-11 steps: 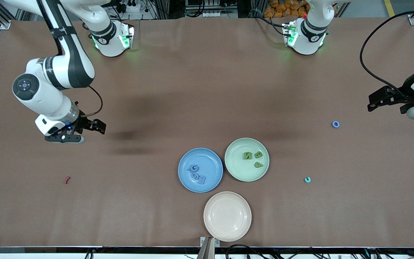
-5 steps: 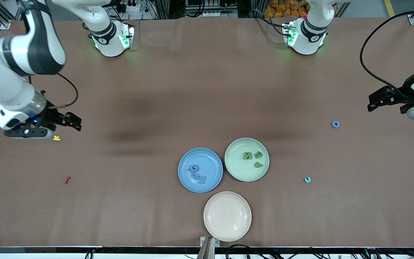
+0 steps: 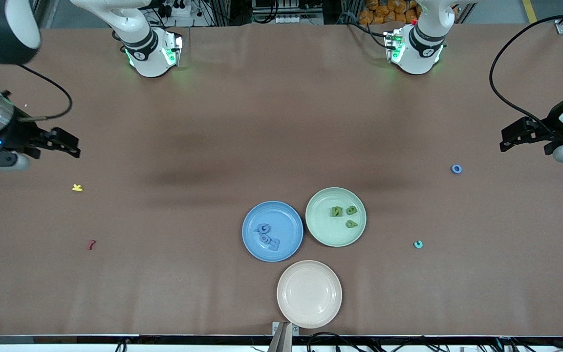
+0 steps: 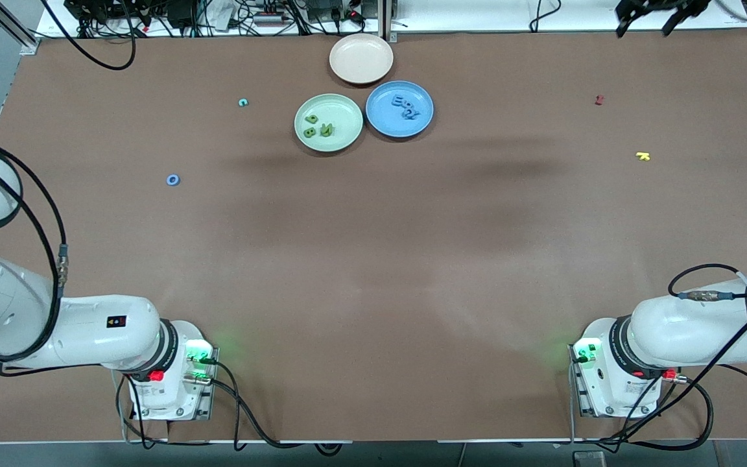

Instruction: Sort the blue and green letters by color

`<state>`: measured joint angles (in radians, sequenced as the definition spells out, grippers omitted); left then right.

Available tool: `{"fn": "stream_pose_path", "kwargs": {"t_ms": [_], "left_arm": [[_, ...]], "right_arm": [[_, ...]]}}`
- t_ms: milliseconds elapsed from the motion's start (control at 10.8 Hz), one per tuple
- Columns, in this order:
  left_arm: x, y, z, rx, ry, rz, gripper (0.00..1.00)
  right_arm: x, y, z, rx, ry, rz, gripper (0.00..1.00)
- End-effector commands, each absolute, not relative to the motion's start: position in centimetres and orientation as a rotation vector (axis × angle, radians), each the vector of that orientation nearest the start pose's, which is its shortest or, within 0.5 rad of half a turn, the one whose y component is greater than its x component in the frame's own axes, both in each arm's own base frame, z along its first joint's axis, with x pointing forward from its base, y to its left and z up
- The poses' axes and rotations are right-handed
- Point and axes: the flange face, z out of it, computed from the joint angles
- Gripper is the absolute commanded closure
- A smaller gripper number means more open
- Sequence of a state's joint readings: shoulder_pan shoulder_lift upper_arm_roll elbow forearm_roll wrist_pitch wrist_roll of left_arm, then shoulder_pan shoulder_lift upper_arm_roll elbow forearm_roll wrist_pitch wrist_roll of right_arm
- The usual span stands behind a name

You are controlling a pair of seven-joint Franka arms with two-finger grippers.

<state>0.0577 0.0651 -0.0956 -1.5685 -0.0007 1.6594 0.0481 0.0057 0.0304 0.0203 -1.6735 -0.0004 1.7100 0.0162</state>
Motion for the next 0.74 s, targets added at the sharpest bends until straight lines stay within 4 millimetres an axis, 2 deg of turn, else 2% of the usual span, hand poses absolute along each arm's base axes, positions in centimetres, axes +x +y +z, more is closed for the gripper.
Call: {"fn": "stream_pose_path", "kwargs": {"t_ms": [0, 92, 646], "left_arm": [[58.3, -2.0, 60.0, -3.167, 0.106, -0.056, 0.0], [58.3, -1.9, 60.0, -3.167, 0.104, -0.056, 0.0], [58.3, -1.9, 60.0, -3.169, 0.106, -0.057, 0.0]], "right_arm": [[56.7, -0.7, 62.0, -3.146, -0.075, -0.009, 0.0], [56.6, -1.4, 62.5, -3.141, -0.068, -0.022, 0.0], [56.7, -1.4, 63.2, -3.121, -0.046, -0.049, 0.0]]}}
